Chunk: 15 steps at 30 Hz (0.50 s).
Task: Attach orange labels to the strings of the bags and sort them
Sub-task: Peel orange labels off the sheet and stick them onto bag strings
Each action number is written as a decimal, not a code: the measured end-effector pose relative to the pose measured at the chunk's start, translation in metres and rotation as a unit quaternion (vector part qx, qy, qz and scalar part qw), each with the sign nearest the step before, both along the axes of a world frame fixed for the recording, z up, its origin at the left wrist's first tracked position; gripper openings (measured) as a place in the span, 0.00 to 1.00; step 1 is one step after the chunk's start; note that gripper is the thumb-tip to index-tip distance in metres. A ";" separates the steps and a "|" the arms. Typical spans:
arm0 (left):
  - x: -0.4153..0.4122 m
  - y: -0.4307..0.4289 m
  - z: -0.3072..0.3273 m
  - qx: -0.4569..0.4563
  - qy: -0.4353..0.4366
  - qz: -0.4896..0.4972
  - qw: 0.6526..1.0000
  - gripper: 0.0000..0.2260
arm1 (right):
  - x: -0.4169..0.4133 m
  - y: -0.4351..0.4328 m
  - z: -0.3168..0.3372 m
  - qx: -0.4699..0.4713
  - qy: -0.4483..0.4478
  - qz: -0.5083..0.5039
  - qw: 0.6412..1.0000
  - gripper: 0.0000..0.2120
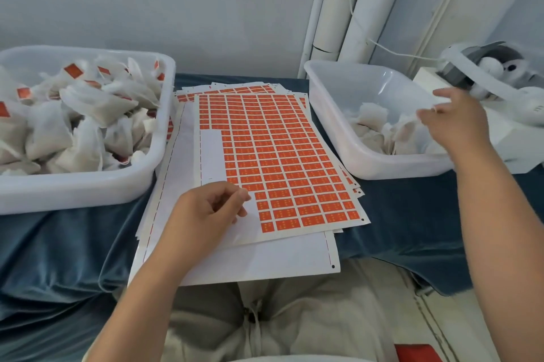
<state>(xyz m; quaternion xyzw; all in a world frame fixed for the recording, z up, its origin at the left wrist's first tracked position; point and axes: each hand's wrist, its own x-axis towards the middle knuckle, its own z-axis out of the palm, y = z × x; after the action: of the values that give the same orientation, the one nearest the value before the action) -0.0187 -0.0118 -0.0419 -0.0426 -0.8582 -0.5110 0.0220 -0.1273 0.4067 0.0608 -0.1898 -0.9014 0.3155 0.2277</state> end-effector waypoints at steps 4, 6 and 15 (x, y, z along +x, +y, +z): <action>0.003 0.001 0.004 0.000 0.000 0.003 1.000 0.09 | 0.020 -0.027 0.026 -0.026 0.059 0.078 0.995 0.22; 0.005 0.003 0.006 0.007 0.008 0.000 1.000 0.12 | 0.034 -0.049 0.035 -0.065 0.089 0.118 0.987 0.21; 0.025 0.027 0.022 0.115 0.039 -0.052 0.991 0.27 | 0.103 -0.156 0.010 -0.019 -0.052 0.401 0.914 0.21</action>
<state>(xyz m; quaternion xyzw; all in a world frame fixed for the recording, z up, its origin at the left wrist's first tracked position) 0.0063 0.0150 -0.0201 -0.1040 -0.7891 -0.6045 0.0335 -0.0239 0.2507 0.0707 0.1671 -0.9065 0.3866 0.0310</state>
